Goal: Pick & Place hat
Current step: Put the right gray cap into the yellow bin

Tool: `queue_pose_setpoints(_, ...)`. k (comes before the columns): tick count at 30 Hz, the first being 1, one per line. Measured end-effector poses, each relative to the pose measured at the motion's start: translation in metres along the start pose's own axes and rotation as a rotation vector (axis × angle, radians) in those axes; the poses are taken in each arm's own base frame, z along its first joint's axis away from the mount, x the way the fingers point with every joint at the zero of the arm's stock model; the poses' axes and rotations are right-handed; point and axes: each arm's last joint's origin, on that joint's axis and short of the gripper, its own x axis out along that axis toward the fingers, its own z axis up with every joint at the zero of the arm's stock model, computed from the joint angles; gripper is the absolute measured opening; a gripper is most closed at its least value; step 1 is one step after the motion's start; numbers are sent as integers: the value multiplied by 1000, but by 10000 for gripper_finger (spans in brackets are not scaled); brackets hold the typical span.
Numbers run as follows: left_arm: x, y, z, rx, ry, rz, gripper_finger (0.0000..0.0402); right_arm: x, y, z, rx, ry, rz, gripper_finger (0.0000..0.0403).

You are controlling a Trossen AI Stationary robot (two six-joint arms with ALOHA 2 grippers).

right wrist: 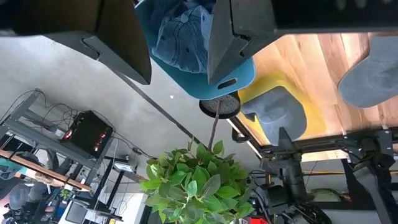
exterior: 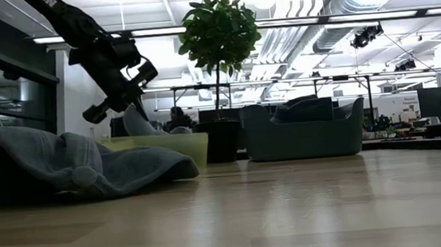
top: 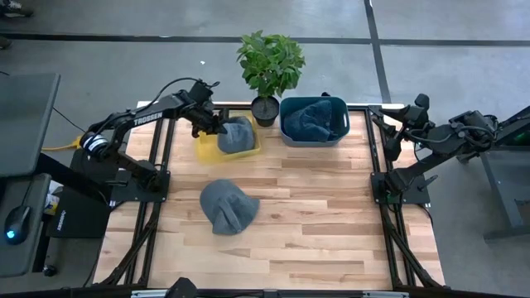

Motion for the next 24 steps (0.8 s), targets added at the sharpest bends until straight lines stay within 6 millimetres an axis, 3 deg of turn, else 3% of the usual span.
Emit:
queue_pose_setpoints(11,0,2,3,26,-89,73,74,0,1,0,27,11,29,154)
queue_pose_setpoints(20,-20,4,-9,41,-154,155,178,0,1,0,34,12,32,154)
queue_pose_setpoints(24,-33,2,-15,53,-211,175,205,0,1,0,34,12,32,154)
